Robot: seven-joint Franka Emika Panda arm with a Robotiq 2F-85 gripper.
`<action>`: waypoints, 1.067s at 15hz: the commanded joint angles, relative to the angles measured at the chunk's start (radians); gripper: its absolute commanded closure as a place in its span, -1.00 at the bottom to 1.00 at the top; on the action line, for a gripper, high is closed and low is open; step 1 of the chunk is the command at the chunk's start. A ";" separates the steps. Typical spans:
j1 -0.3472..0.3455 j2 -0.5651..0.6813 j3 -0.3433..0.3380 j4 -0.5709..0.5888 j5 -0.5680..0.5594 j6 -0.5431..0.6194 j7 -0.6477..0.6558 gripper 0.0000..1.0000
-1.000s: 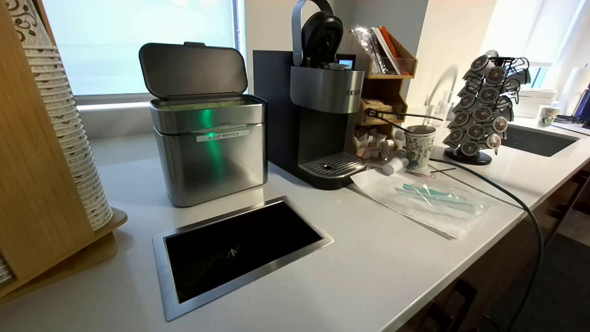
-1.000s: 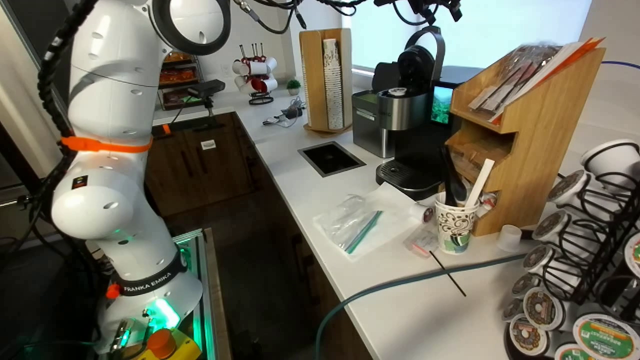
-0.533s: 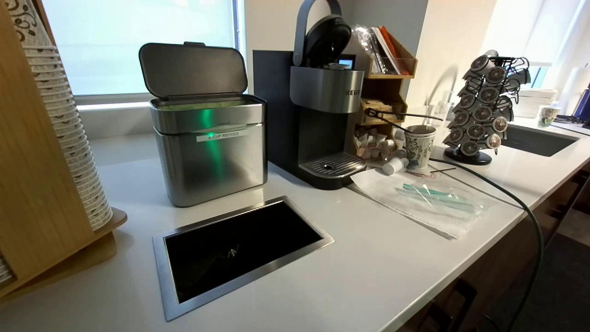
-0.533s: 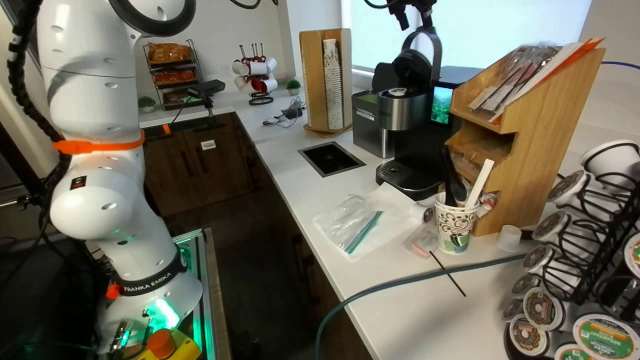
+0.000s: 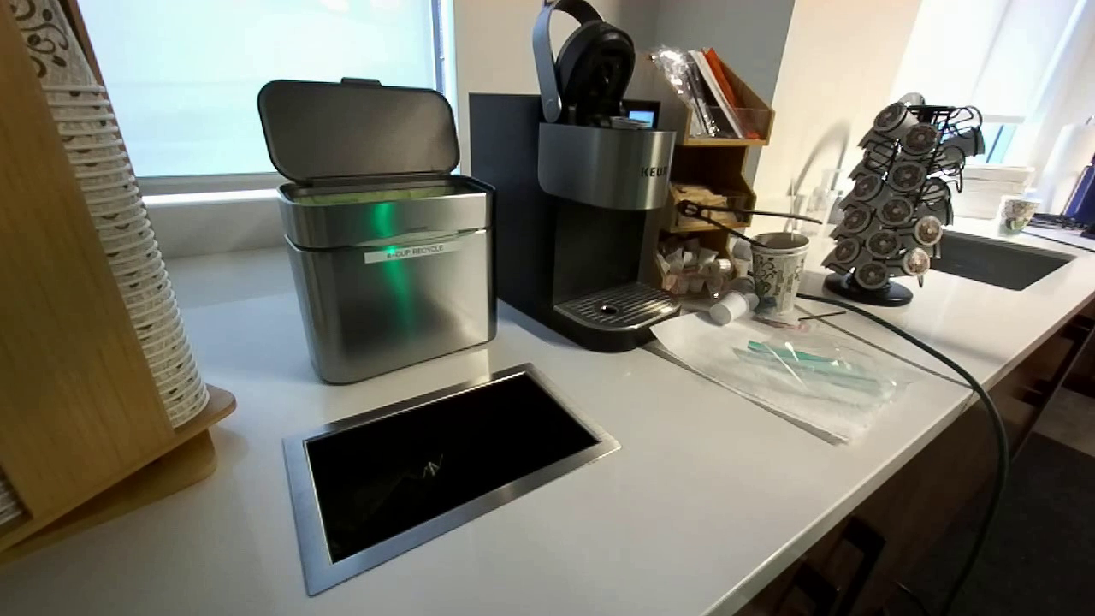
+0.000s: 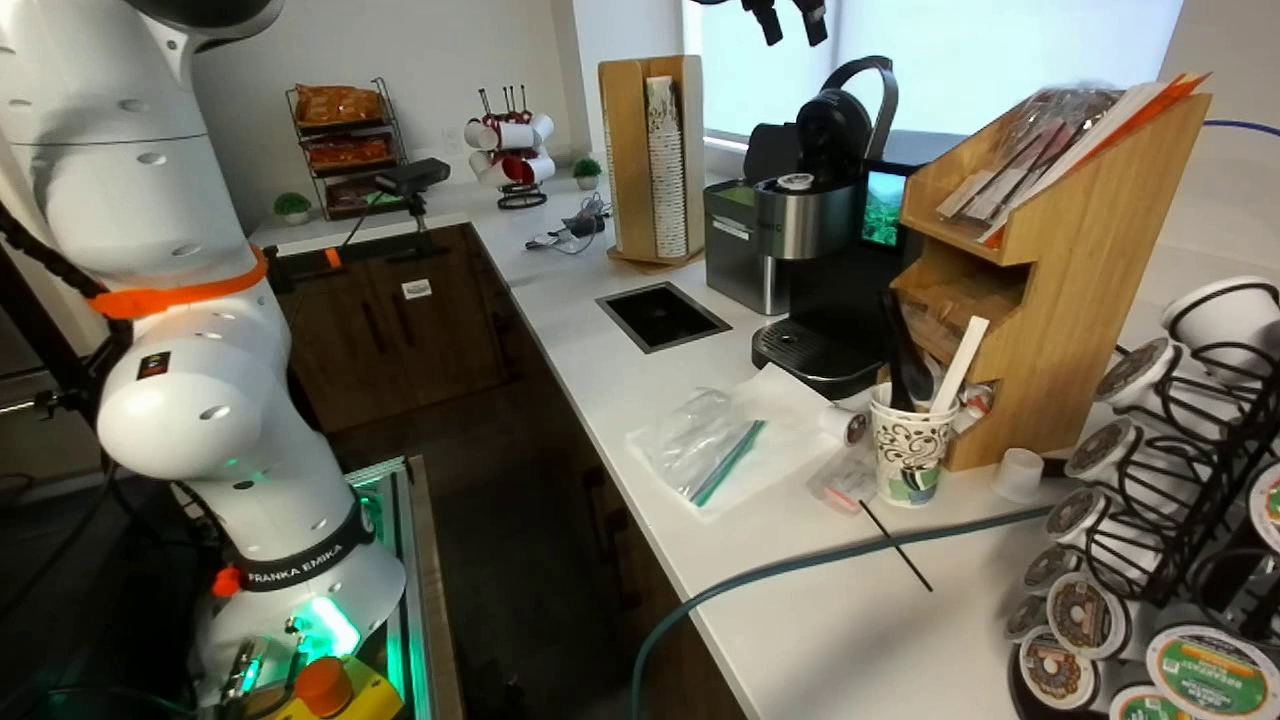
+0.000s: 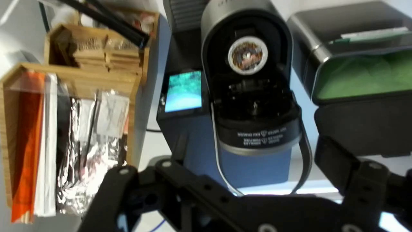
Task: Close the coffee marker
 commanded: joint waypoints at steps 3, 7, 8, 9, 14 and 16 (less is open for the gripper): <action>0.010 0.123 0.014 0.025 -0.046 0.336 -0.184 -1.00; 0.019 0.280 0.009 0.178 -0.079 0.502 -0.331 -1.00; 0.014 0.302 0.015 0.198 -0.096 0.557 -0.345 -1.00; 0.009 0.234 0.013 0.099 -0.070 0.520 -0.304 -1.00; 0.020 0.316 0.012 0.191 -0.083 0.585 -0.284 -1.00; 0.028 0.359 0.009 0.244 -0.081 0.569 -0.237 -1.00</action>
